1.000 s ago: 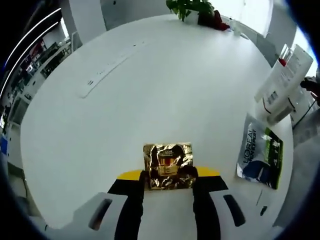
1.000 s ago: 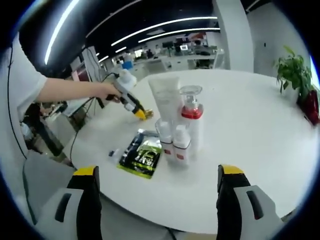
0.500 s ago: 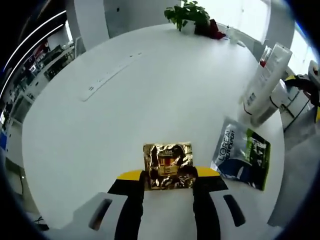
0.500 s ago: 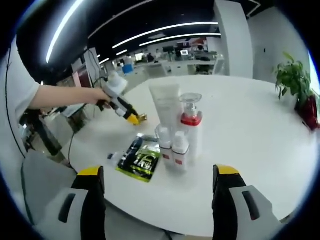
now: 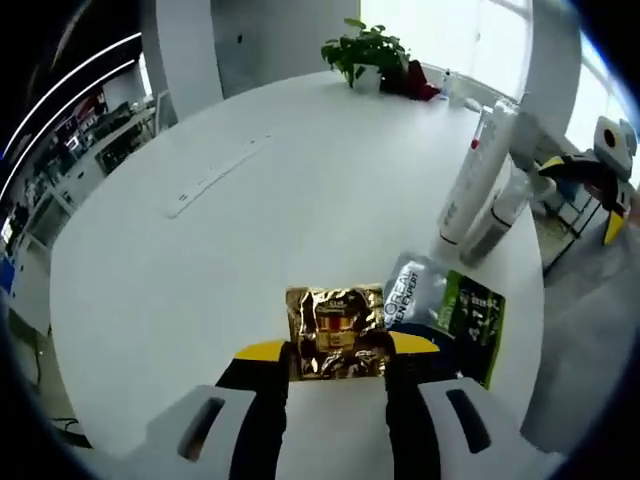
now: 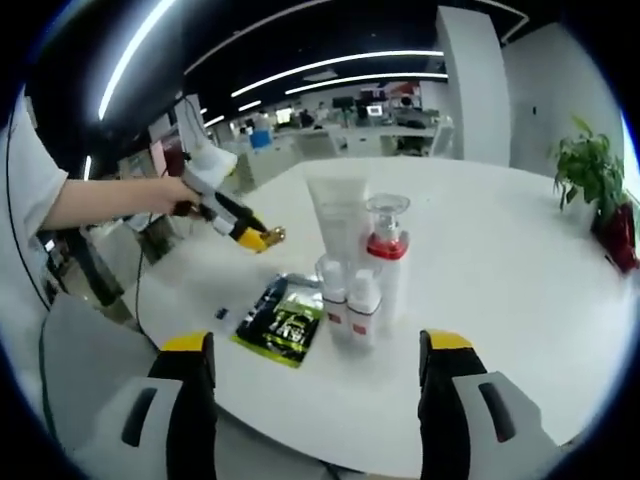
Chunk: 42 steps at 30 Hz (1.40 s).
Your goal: Arrange the skincare products in the storage area until every visible bottle or jar stands upright without overlapping.
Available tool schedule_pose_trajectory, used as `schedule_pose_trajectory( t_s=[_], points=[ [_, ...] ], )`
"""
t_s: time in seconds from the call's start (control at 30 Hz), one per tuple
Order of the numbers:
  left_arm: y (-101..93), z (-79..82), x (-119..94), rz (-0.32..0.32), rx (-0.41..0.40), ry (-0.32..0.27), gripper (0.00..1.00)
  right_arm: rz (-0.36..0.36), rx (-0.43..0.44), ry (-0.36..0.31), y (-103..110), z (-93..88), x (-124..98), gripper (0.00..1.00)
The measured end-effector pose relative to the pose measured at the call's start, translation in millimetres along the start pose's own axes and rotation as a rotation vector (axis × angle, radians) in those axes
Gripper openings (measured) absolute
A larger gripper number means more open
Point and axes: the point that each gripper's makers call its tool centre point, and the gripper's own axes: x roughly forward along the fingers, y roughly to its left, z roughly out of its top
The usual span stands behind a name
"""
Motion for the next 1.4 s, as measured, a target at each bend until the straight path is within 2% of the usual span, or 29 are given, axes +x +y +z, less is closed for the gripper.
schedule_pose_trajectory(
  t_s=[0.1,0.23,0.3,0.5,0.57,0.73,0.87,1.0,1.07,1.23,1.4],
  points=[
    [-11.7,5.8,-16.5,0.005,0.009,-0.037,0.41,0.004,-0.01,-0.008,2.0,2.5,0.2,0.81],
    [-40.4,11.7,-37.2,0.001,0.014,-0.086,0.41,0.005,-0.008,-0.015,3.4,5.8,-0.6,0.81],
    [-44.9,14.5,-43.0,0.002,0.001,-0.118,0.41,0.011,-0.005,-0.025,5.0,8.9,-1.7,0.8],
    [-68.2,12.2,-68.0,0.007,-0.018,-0.172,0.41,0.038,-0.017,-0.046,20.4,21.0,-1.8,0.77],
    [-80.0,10.5,-77.8,0.003,-0.02,-0.181,0.41,0.086,0.03,-0.087,33.0,28.9,1.4,0.74],
    [-93.3,2.8,-89.3,-0.003,0.004,-0.174,0.41,0.139,0.042,-0.093,55.2,32.5,11.1,0.68],
    [-103.0,3.9,-99.4,-0.002,0.005,-0.197,0.41,0.213,0.077,-0.124,78.2,42.6,15.0,0.63],
    [-115.4,6.4,-106.6,-0.005,-0.003,-0.229,0.41,0.302,0.14,-0.161,99.6,54.3,19.1,0.63],
    [-121.3,6.0,-109.0,-0.014,-0.005,-0.243,0.41,0.311,0.154,-0.163,103.5,56.8,21.7,0.62],
    [-145.0,13.6,-120.1,-0.033,-0.025,-0.289,0.41,0.401,0.271,-0.202,122.4,69.2,25.7,0.48],
    [-157.4,18.2,-127.8,-0.024,-0.024,-0.315,0.41,0.413,0.301,-0.186,130.5,67.8,32.5,0.39]
  ],
)
